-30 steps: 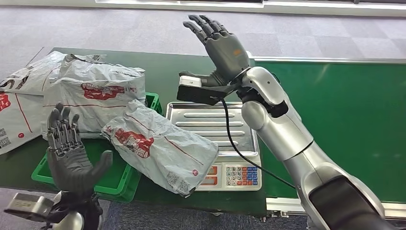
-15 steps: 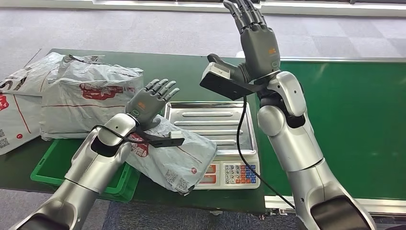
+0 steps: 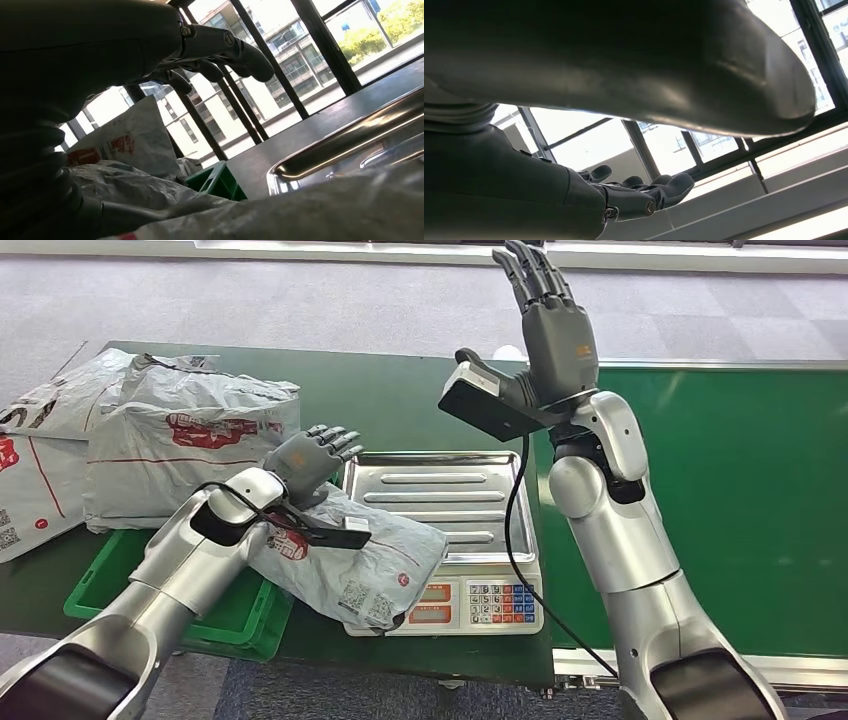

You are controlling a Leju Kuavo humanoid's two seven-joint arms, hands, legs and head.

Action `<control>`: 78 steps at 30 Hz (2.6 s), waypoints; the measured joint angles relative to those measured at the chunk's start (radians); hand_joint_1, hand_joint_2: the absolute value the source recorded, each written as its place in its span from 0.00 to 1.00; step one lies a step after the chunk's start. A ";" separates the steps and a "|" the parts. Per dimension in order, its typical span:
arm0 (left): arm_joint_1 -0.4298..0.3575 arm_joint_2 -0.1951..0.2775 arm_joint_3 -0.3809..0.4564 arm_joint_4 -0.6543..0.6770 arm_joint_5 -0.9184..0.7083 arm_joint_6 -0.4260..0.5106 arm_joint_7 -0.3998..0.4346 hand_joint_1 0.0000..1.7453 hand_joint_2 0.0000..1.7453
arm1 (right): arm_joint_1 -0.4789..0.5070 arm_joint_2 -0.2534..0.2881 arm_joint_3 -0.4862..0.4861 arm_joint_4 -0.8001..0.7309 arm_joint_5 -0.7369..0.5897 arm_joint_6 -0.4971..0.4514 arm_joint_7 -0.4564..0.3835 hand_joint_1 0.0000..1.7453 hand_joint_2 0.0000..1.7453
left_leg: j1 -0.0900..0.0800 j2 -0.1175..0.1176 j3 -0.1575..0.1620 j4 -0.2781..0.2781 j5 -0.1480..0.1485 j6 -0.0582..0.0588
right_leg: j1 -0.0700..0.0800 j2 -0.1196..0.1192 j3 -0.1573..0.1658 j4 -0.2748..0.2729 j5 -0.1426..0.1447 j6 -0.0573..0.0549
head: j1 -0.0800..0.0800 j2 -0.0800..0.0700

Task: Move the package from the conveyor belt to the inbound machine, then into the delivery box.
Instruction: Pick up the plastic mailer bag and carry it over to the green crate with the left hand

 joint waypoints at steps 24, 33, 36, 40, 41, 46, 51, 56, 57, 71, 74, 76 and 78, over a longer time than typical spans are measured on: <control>-0.074 0.029 -0.073 0.009 0.048 -0.036 0.025 0.00 1.00 | 0.008 -0.001 -0.018 0.011 -0.006 0.001 0.004 0.00 0.00 | 0.000 0.000 -0.001 0.000 0.000 0.000 | 0.000 0.000 -0.001 0.000 0.000 0.000 | 0.000 0.000; -0.258 0.079 -0.089 -0.064 0.135 -0.284 -0.047 0.00 1.00 | 0.023 -0.001 -0.024 0.011 0.003 0.010 0.002 0.00 0.00 | 0.001 -0.001 -0.004 0.000 0.001 -0.001 | 0.001 -0.001 -0.004 0.000 0.001 0.000 | 0.000 0.000; -0.370 0.088 -0.094 -0.067 0.163 -0.361 -0.077 0.00 1.00 | 0.027 -0.001 -0.024 0.020 0.002 0.004 -0.001 0.00 0.00 | 0.001 -0.001 -0.005 0.000 0.002 -0.001 | 0.001 -0.001 -0.004 0.000 0.001 -0.001 | 0.000 0.000; -0.451 0.090 -0.105 -0.067 0.195 -0.412 -0.090 0.00 1.00 | 0.030 -0.001 -0.025 0.030 -0.002 -0.002 -0.001 0.00 0.00 | 0.001 -0.001 -0.005 0.000 0.002 -0.001 | 0.001 -0.001 -0.004 0.000 0.001 -0.001 | 0.000 0.000; -0.464 0.091 -0.110 -0.067 0.212 -0.436 -0.097 0.00 1.00 | 0.031 -0.001 -0.025 0.031 -0.003 -0.004 0.000 0.00 0.00 | 0.001 -0.001 -0.005 0.000 0.001 -0.001 | 0.001 -0.001 -0.004 0.000 0.001 -0.001 | 0.000 0.000; -0.512 0.099 -0.157 -0.063 0.320 -0.577 -0.157 0.00 1.00 | 0.043 -0.001 -0.034 0.035 -0.004 -0.016 0.004 0.00 0.00 | 0.001 -0.001 -0.005 0.000 0.001 -0.001 | 0.001 -0.001 -0.004 0.000 0.001 -0.001 | 0.000 0.000; -0.514 0.103 -0.214 -0.054 0.401 -0.614 -0.178 0.00 1.00 | 0.050 -0.001 -0.041 0.037 0.003 -0.019 0.010 0.00 0.00 | 0.001 -0.001 -0.005 0.000 0.002 -0.001 | 0.001 -0.001 -0.004 0.000 0.001 -0.001 | 0.000 0.000; -0.514 0.105 -0.265 -0.043 0.478 -0.639 -0.185 0.00 1.00 | 0.052 -0.001 -0.047 0.038 0.008 -0.018 0.015 0.00 0.00 | 0.001 -0.001 -0.005 0.000 0.002 -0.001 | 0.001 -0.001 -0.004 0.000 0.001 -0.001 | 0.000 0.000; -0.514 0.105 -0.274 -0.041 0.494 -0.646 -0.187 0.00 1.00 | 0.053 -0.001 -0.049 0.038 0.008 -0.018 0.016 0.00 0.00 | 0.001 -0.001 -0.005 0.000 0.002 -0.001 | 0.001 -0.001 -0.004 0.000 0.001 -0.001 | 0.000 0.000; -0.524 0.108 -0.363 -0.041 0.619 -0.698 -0.184 0.00 1.00 | 0.085 -0.001 -0.071 0.030 0.017 -0.017 0.016 0.00 0.00 | 0.001 -0.001 -0.005 0.000 0.002 -0.001 | 0.001 -0.001 -0.004 0.000 0.001 -0.001 | 0.000 0.000; -0.524 0.107 -0.380 -0.041 0.620 -0.692 -0.182 0.00 1.00 | 0.090 -0.001 -0.074 0.028 0.017 -0.017 0.016 0.00 0.00 | 0.001 -0.001 -0.005 0.000 0.002 -0.001 | 0.001 -0.001 -0.004 0.000 0.001 -0.001 | 0.000 0.000; -0.520 0.107 -0.397 -0.037 0.618 -0.671 -0.178 0.00 1.00 | 0.096 -0.001 -0.074 0.021 0.020 -0.017 0.016 0.00 0.00 | 0.001 -0.001 -0.005 0.000 0.002 -0.001 | 0.001 -0.001 -0.004 0.000 0.001 -0.001 | 0.000 0.000; -0.510 0.104 -0.419 -0.028 0.611 -0.635 -0.173 0.00 1.00 | 0.105 -0.001 -0.076 0.012 0.023 -0.017 0.015 0.00 0.00 | 0.001 -0.001 -0.005 0.000 0.002 -0.001 | 0.001 -0.001 -0.004 0.000 0.001 -0.001 | 0.000 0.000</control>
